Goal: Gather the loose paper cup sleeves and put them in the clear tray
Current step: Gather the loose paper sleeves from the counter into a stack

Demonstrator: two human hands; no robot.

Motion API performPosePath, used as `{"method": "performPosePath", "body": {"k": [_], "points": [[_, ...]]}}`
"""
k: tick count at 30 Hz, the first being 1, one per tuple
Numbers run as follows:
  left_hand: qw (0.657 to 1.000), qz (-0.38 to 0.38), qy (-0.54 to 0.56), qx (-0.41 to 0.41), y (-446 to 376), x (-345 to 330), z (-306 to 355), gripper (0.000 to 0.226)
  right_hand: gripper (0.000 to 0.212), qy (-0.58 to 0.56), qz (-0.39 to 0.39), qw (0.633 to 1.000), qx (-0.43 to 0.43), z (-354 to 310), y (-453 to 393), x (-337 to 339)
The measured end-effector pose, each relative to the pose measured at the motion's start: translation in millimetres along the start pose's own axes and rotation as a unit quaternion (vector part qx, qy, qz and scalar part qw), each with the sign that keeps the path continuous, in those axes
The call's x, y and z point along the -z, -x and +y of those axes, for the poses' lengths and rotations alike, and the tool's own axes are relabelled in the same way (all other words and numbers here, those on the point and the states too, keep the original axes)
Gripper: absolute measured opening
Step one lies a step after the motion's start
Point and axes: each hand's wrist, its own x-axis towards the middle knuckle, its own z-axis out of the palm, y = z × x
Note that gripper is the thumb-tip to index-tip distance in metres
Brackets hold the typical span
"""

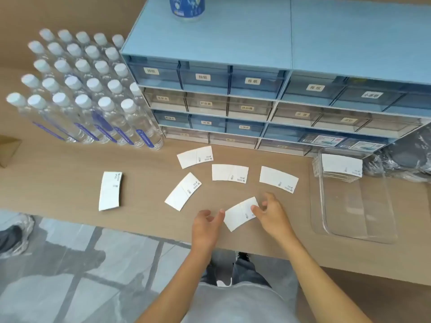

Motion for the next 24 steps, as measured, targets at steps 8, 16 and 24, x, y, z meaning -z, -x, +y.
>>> {"method": "performPosePath", "body": {"k": [8, 16, 24], "points": [[0.995, 0.083, 0.008, 0.058, 0.0, -30.3, -0.3, 0.036, 0.039, 0.08, -0.028, 0.996, 0.0, -4.4, -6.4, 0.6], [0.992, 0.124, -0.015, 0.029, 0.0, -46.1, 4.3, 0.021, 0.029, 0.055, -0.021, 0.998, -0.002, 4.0, -13.6, -0.5], [0.993, 0.1, -0.056, -0.039, -5.0, -64.7, 25.6, 0.015, 0.018, -0.026, 0.033, 0.997, -0.069, 17.7, -12.1, 14.2]]}}
